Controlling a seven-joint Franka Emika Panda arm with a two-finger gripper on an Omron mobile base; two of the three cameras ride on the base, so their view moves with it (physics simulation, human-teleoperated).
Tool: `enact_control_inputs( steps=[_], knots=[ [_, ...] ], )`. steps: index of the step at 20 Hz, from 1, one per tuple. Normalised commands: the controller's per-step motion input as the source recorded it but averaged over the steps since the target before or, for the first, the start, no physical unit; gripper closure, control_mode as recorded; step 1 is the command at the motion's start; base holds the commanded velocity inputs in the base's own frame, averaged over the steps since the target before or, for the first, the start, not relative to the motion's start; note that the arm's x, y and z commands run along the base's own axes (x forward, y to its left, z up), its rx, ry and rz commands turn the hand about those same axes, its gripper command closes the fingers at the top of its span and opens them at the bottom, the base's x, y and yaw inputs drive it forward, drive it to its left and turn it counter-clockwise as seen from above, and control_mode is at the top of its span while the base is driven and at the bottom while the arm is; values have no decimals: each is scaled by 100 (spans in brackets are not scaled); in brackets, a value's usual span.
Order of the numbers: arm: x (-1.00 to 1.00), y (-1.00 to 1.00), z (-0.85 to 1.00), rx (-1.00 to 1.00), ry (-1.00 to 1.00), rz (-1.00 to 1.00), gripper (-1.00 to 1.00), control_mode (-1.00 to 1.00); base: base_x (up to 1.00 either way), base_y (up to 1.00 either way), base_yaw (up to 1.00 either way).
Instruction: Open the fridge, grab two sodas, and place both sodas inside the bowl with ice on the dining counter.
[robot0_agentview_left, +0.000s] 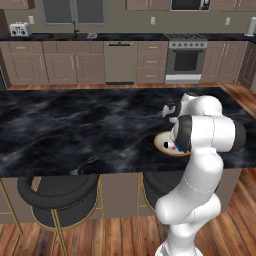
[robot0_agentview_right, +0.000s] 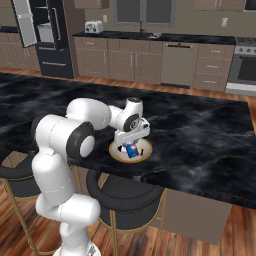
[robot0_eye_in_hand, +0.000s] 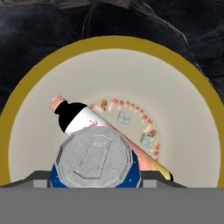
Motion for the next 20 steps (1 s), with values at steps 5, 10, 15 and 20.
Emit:
enact_control_inputs(
  steps=[5,10,15,20],
  knots=[
    [0,-2,-4,0,-4,4,-100,-100,0,0,0],
    [-12,-7,15,0,-8,4,-100,-100,0,0,0],
    [-28,-11,48,0,-12,5,-100,-100,0,0,0],
    [-28,-5,54,0,-9,4,-100,-100,0,0,0]
  ],
)
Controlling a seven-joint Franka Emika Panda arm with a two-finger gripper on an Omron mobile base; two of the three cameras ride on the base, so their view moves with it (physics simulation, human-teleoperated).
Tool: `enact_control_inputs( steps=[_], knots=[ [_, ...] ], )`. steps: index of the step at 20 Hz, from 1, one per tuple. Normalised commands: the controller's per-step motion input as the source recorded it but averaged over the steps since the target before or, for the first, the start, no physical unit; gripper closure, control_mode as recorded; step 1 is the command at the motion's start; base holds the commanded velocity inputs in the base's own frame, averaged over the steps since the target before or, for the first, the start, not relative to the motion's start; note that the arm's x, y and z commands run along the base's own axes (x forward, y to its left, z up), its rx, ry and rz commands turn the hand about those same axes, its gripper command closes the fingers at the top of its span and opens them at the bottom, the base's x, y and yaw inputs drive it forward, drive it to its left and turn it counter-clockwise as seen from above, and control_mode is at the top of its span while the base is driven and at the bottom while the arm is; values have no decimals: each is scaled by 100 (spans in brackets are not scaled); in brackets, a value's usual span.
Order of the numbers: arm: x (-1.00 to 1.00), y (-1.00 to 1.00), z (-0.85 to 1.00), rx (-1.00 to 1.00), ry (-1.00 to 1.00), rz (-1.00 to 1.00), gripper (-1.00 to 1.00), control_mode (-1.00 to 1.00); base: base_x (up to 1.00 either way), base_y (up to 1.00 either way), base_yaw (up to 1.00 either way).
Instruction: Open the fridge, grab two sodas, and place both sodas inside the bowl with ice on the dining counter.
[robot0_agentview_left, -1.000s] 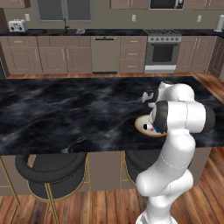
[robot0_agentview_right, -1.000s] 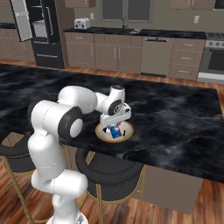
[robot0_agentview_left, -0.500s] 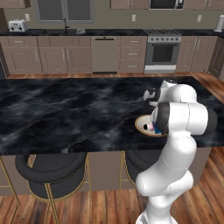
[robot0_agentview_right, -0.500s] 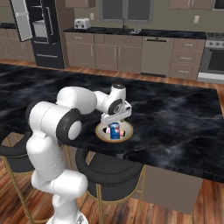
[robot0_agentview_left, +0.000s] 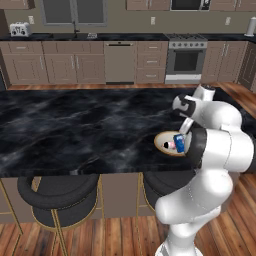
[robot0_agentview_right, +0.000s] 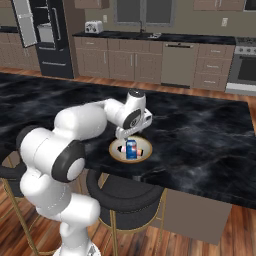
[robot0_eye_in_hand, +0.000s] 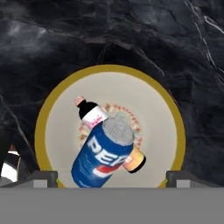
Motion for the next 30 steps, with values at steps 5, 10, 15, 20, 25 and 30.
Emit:
enact_control_inputs(
  steps=[5,10,15,20,25,30],
  knots=[
    [-32,0,57,0,-8,3,-100,-100,0,0,0],
    [-27,12,61,0,-5,3,-100,-100,0,0,0],
    [-23,27,57,-1,-3,5,-100,-100,0,0,0],
    [-18,31,48,-2,-2,4,-100,-100,0,0,0],
    [-15,31,36,-3,-5,4,-100,-100,0,0,0],
    [-17,33,14,-5,-7,3,-100,-100,0,0,0]
  ],
)
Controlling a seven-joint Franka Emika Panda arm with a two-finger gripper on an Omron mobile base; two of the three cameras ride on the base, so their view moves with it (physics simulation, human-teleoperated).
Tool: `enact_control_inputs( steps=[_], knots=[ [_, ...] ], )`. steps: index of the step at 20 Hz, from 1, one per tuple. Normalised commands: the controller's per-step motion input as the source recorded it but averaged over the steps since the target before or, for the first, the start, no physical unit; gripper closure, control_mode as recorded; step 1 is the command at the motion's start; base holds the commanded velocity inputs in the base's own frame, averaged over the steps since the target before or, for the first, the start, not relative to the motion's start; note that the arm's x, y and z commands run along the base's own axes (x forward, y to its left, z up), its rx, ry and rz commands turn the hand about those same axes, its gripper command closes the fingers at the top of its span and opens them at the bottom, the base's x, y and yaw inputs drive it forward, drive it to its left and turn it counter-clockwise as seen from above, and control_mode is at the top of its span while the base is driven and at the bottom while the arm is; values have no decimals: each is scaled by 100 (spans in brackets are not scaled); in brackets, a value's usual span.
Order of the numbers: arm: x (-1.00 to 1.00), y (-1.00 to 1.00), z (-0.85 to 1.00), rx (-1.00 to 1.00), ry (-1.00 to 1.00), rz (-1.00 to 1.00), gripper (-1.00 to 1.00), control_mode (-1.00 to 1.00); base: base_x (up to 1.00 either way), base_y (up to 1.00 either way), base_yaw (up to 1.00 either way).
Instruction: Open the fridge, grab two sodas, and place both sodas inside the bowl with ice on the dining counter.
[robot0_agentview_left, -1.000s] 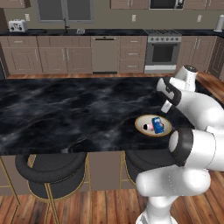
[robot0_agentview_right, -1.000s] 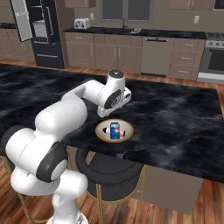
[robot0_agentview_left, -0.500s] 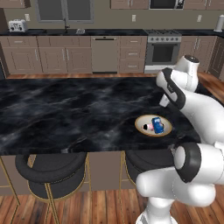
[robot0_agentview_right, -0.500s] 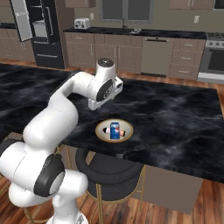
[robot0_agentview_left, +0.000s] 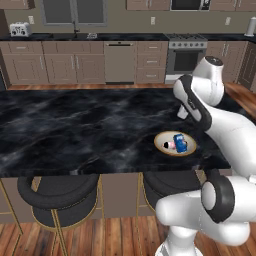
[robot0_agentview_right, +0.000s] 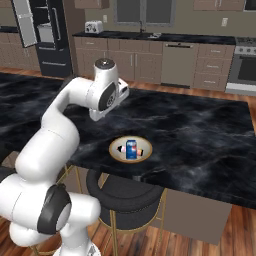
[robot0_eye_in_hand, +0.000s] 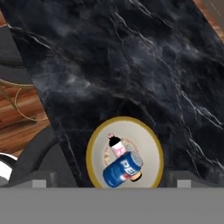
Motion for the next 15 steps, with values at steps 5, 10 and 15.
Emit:
enact_control_inputs(
  steps=[5,10,15],
  knots=[
    [-34,36,-3,-7,-8,1,-100,-100,0,0,0],
    [-60,29,-13,-5,-10,0,-100,-100,0,0,0],
    [-68,22,-1,-5,-14,0,-100,-100,0,0,0]
  ],
)
